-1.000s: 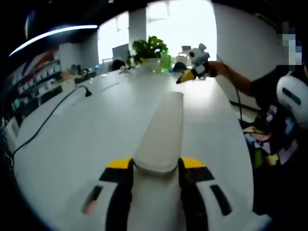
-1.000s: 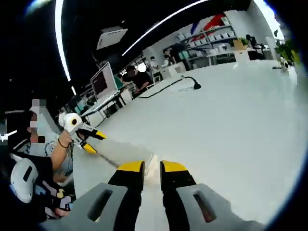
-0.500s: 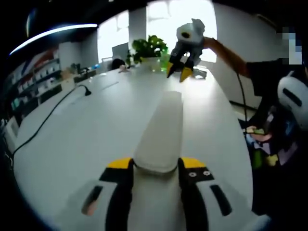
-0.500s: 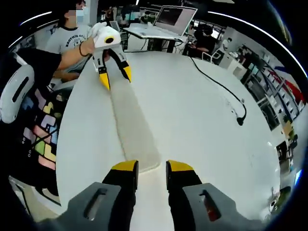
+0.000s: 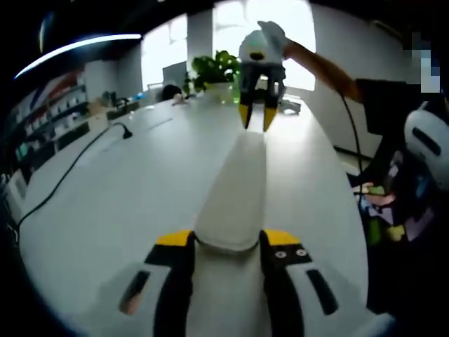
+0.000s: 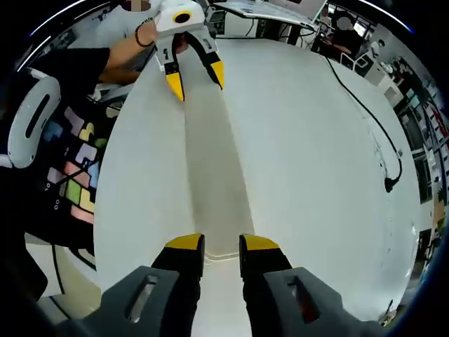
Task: Arrange the utensils inside the cutlery case until each visible utensil rests in its matching compartment.
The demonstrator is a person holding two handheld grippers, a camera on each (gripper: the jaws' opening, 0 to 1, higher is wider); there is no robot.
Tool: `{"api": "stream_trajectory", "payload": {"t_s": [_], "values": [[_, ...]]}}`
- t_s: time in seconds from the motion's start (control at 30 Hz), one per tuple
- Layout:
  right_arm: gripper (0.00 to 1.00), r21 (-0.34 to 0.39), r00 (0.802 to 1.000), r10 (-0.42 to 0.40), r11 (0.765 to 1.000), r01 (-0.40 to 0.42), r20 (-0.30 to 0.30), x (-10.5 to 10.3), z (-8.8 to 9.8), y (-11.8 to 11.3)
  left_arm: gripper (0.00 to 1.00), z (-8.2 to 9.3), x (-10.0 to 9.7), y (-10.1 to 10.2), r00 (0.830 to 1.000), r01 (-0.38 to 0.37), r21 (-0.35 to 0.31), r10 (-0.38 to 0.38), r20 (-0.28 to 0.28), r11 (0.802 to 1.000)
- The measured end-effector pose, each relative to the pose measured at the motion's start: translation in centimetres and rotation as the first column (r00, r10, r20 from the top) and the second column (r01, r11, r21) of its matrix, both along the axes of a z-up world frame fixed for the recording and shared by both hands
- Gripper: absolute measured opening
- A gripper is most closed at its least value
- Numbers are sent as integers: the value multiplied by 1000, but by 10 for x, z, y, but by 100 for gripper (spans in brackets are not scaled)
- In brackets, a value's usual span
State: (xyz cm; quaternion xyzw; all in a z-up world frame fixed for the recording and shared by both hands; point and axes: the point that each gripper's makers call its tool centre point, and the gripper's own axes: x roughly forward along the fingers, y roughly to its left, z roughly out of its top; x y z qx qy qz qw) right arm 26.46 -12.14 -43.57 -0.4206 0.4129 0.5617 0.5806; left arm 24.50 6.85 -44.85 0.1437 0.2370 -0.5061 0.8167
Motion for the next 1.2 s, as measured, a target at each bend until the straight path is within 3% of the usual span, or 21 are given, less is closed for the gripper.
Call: {"api": "stream_trajectory", "payload": {"t_s": [0.53,0.63,0.73,0.87,0.93,0.97,1.03,1.1,1.2], "values": [[18,-45,999,-23,999,22,-28,4,-6,-3,39,1,1,1,1000,0,3,0,-2,1000],[18,-56,999,-22,998,20,-28,4,-6,-3,38,8,-2,6,1000,-13,-16,12,-21,1000],[18,-67,999,-18,998,16,-29,4,-6,-3,37,19,-5,15,998,2,48,-5,58,999],[18,-77,999,-16,997,13,-31,3,-6,-3,34,38,-7,16,997,10,64,-14,73,998],[18,-79,999,-16,997,13,-30,3,-6,-3,18,43,-7,12,996,41,97,-49,79,994],[18,-79,999,-16,997,14,-29,3,-6,-3,14,45,-11,6,995,75,119,-83,60,990],[18,-79,1000,-15,997,13,-27,3,-6,-3,17,48,-12,-4,993,105,137,-110,30,985],[18,-78,1000,-15,997,13,-27,4,-6,-3,16,44,-10,-7,994,112,210,-111,-19,971],[18,-77,999,-20,997,17,-32,6,-6,-4,9,36,-2,-10,994,108,326,-98,-44,939]]}}
